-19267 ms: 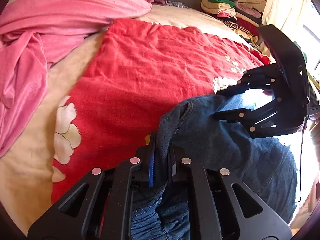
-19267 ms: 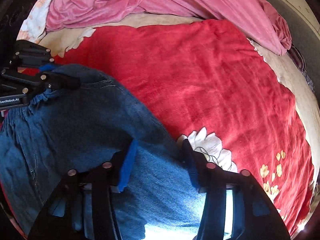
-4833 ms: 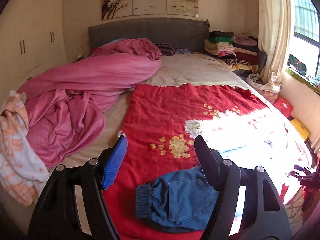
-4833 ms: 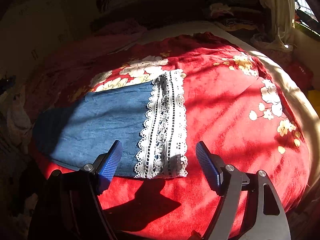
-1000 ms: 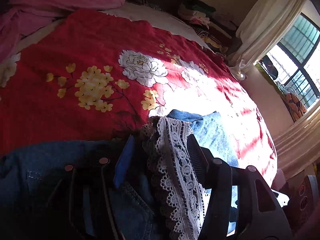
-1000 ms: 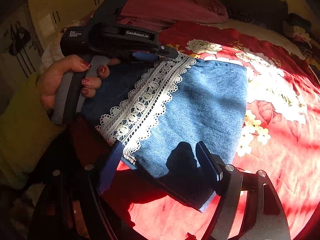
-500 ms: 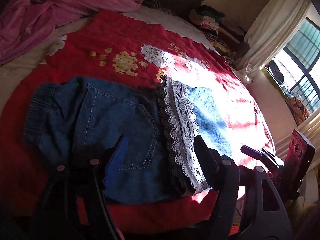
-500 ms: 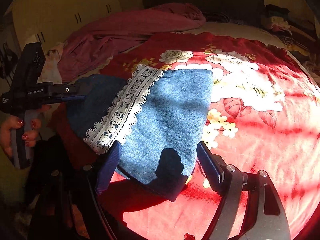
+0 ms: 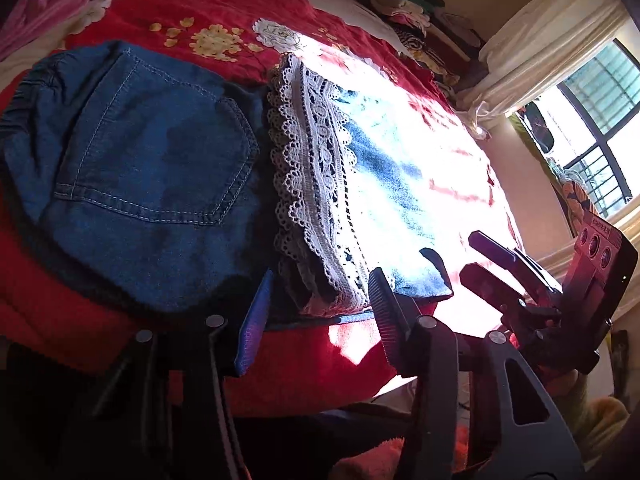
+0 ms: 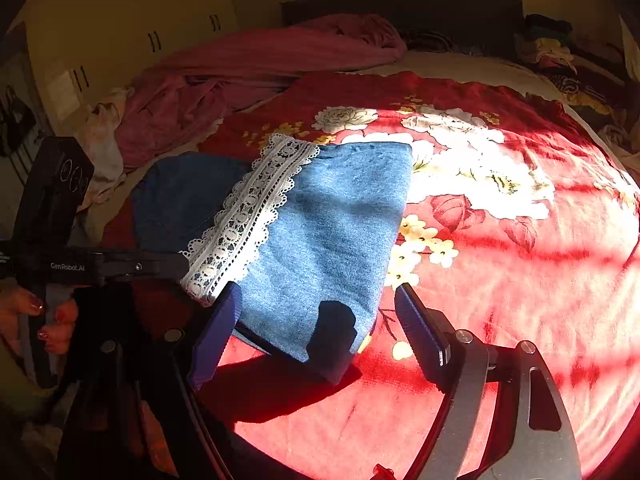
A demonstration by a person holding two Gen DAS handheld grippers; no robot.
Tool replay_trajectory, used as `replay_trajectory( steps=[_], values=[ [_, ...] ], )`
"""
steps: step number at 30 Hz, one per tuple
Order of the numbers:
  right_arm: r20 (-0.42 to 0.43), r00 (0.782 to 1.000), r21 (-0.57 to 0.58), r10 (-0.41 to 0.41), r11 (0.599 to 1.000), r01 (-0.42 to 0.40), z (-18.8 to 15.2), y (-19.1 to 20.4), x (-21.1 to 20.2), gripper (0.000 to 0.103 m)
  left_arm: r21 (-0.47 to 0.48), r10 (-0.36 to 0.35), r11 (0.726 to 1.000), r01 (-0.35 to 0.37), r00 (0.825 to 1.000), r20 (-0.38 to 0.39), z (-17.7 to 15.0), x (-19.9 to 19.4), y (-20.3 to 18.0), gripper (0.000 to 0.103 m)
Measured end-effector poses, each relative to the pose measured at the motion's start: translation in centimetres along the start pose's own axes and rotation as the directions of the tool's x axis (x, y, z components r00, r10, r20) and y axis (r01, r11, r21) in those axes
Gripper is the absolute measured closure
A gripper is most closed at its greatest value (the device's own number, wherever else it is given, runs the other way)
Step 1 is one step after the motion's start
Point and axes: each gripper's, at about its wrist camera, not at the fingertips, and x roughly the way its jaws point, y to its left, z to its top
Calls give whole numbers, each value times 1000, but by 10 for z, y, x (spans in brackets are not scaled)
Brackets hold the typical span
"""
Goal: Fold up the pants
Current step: 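Lower the folded edge onto the pants and open both tools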
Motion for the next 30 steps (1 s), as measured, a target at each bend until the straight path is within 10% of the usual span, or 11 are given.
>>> replay_trajectory(
  steps=[10, 30],
  values=[
    [-22, 999, -3, 30, 1000, -30, -4, 2, 9, 25, 18, 42, 999, -42, 999, -3, -4, 14, 1, 90],
    [-106, 994, -111, -35, 994, 23, -11, 17, 52, 25, 133, 164, 977, -168, 986, 39, -10, 2, -3, 74]
  ],
)
